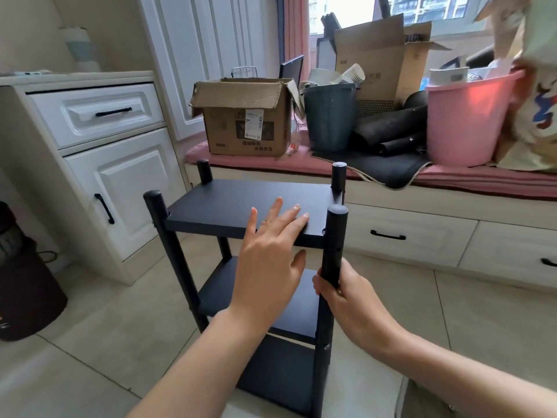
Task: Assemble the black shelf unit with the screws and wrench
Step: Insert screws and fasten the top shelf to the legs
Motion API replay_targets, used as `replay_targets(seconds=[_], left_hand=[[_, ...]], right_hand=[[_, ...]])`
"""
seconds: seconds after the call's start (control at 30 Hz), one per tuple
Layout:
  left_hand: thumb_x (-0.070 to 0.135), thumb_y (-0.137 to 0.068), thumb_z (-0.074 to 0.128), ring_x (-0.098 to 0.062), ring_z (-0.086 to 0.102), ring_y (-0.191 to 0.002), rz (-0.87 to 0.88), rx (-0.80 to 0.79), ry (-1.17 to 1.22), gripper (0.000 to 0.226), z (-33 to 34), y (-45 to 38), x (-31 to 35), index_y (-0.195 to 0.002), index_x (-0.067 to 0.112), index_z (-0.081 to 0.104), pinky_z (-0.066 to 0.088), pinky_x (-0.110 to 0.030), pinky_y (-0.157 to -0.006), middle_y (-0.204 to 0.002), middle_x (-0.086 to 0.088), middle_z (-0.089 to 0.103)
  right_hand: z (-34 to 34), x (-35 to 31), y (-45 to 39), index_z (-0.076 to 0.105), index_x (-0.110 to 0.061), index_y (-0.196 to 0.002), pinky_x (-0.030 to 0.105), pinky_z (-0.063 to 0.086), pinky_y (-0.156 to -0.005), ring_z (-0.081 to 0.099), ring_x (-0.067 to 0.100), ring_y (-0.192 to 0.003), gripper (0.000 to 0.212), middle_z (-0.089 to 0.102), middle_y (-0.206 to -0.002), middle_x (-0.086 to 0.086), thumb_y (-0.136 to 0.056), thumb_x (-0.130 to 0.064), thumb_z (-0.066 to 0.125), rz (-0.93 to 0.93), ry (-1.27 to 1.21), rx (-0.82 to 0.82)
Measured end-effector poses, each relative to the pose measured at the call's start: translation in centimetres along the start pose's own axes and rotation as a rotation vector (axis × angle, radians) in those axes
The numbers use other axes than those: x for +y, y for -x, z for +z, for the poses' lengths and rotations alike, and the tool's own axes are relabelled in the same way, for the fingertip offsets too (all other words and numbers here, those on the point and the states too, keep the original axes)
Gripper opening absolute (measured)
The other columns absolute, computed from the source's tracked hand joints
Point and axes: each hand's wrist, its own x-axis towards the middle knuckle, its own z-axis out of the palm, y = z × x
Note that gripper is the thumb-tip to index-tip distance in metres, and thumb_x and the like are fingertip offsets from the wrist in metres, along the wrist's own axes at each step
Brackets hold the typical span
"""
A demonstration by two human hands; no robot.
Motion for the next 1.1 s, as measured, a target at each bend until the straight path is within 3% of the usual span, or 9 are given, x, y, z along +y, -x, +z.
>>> replay_targets(seconds=[0.23, 0.4, 0.63, 0.83, 1.1], left_hand=[[0.005, -0.074, 0.084, -0.023, 0.054, -0.133, 0.085, -0.002, -0.022, 0.063, 0.0, 0.0, 1.5, -0.133, 0.013, 0.063, 0.027, -0.053, -0.118, -0.137, -0.003, 0.063], [0.015, -0.078, 0.083, -0.026, 0.064, -0.122, 0.166, 0.073, -0.123, 0.053, 0.5, 0.5, 2.8, -0.129, 0.017, 0.067, 0.039, -0.052, -0.112, -0.13, 0.001, 0.067], [0.009, -0.081, 0.08, -0.023, 0.068, -0.114, 0.249, 0.209, -0.178, 0.041, 1.2, 0.7, 3.2, -0.12, 0.019, 0.073, 0.052, -0.039, -0.095, -0.122, 0.005, 0.071], [0.009, -0.081, 0.081, -0.023, 0.069, -0.112, 0.246, 0.202, -0.176, 0.038, 1.1, 0.6, 3.0, -0.117, 0.02, 0.075, 0.055, -0.038, -0.091, -0.119, 0.006, 0.072], [0.012, -0.082, 0.082, -0.026, 0.068, -0.114, 0.224, 0.15, -0.152, 0.039, 0.7, 0.7, 2.8, -0.119, 0.02, 0.074, 0.054, -0.043, -0.094, -0.121, 0.005, 0.071]], right_hand=[[-1.1, -0.1, 2.8, 0.053, -0.026, -0.09, 0.013, 0.04, -0.063, 0.05, 0.001, -0.067, 0.013, 0.063, -0.081, -0.005, -0.096, -0.019, 0.06, 0.026, -0.004, 0.02], [-1.8, 0.0, 4.6, 0.053, -0.023, -0.088, 0.023, 0.046, -0.071, 0.057, 0.017, -0.077, 0.013, 0.065, -0.085, 0.001, -0.094, -0.017, 0.063, 0.04, 0.023, 0.025], [-2.5, 0.4, 4.9, 0.054, -0.018, -0.09, 0.036, 0.051, -0.078, 0.062, 0.027, -0.085, 0.01, 0.067, -0.087, 0.007, -0.093, -0.018, 0.064, 0.01, 0.06, 0.003], [-2.5, 0.7, 4.7, 0.053, -0.019, -0.089, 0.029, 0.05, -0.071, 0.062, 0.025, -0.081, 0.012, 0.066, -0.086, 0.006, -0.093, -0.021, 0.064, -0.02, 0.085, -0.014], [-2.7, 0.6, 4.3, 0.049, -0.029, -0.085, 0.014, 0.047, -0.066, 0.057, 0.007, -0.075, 0.018, 0.062, -0.082, -0.008, -0.095, -0.024, 0.063, -0.055, 0.135, -0.074]])
